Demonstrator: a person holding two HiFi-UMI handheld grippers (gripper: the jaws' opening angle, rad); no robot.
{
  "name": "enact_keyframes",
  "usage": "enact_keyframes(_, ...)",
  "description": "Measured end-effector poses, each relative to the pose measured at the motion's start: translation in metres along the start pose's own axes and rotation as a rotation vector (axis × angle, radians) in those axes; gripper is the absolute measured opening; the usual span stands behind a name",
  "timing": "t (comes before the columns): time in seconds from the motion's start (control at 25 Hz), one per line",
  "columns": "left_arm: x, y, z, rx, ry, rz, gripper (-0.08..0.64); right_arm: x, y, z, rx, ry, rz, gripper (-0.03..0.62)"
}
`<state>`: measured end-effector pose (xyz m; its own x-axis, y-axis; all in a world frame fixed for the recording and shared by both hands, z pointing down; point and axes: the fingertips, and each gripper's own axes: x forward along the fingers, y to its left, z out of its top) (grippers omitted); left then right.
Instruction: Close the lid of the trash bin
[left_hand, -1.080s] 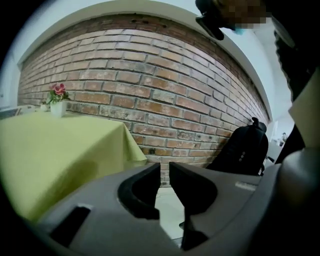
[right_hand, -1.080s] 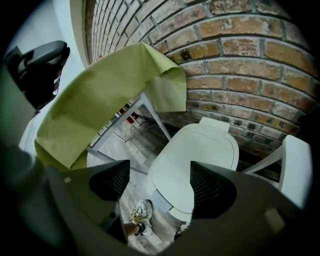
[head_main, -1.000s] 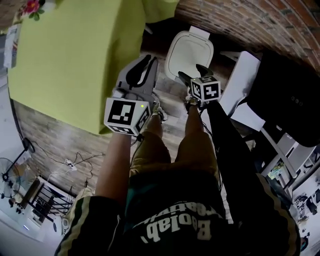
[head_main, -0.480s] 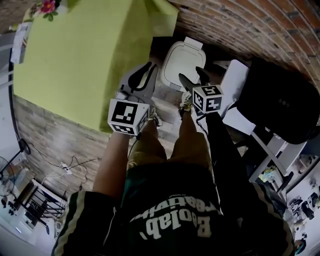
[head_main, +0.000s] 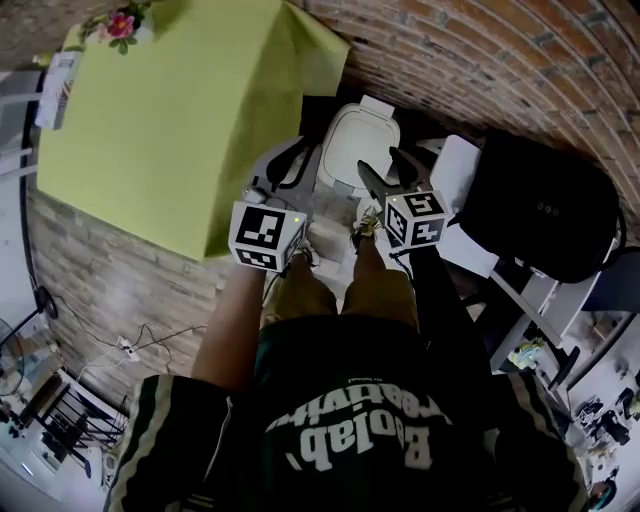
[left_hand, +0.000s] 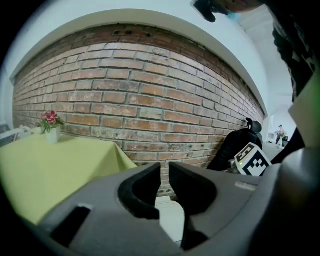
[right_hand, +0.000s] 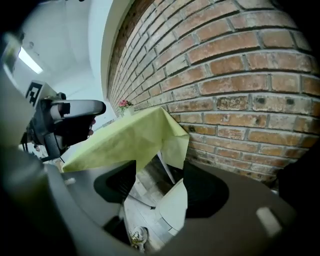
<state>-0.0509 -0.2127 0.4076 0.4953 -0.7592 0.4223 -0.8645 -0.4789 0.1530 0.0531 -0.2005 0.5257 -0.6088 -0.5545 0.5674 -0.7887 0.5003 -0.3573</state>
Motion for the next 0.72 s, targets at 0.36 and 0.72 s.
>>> enact_keyframes(0.36, -0.015, -0.008, 0.025, 0.036, -0.018, 0.001, 0.06, -0.029, 0.021, 0.041, -0.044, -0.065, 0.01, 0.307)
enact_keyframes(0.72, -0.028, -0.012, 0.055, 0.065, -0.056, 0.011, 0.051, -0.057, 0.034, 0.081, -0.105, -0.136, -0.006, 0.284)
